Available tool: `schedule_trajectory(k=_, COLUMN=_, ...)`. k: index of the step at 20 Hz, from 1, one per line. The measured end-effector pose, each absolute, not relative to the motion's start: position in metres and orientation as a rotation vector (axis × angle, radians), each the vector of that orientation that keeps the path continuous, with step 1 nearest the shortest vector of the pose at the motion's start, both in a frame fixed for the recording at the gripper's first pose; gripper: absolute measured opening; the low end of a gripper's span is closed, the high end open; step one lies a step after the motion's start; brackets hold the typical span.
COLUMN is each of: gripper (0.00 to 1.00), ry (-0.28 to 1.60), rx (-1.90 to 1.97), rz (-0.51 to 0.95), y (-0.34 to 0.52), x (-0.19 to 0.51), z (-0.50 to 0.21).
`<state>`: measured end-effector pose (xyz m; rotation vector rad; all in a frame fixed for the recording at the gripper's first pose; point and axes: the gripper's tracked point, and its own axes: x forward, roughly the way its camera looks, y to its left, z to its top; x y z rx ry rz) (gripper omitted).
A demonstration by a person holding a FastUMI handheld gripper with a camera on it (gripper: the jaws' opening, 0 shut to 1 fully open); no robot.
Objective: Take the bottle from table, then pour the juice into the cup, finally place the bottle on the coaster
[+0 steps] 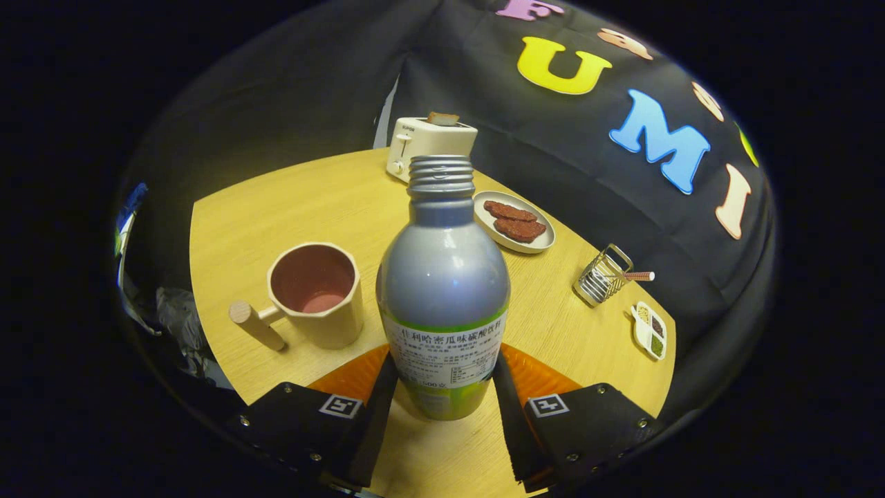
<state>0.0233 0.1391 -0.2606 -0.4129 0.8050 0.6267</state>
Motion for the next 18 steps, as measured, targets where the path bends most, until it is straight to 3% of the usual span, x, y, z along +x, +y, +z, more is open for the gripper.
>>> schedule_trajectory(k=11, gripper=0.73, ry=0.687, rx=-0.132, rz=0.595, y=0.152, x=0.069, z=-0.257)
schedule_trajectory(k=18, gripper=0.74, ry=0.602, rx=-0.146, rz=0.532, y=0.150, x=0.106, z=-0.269)
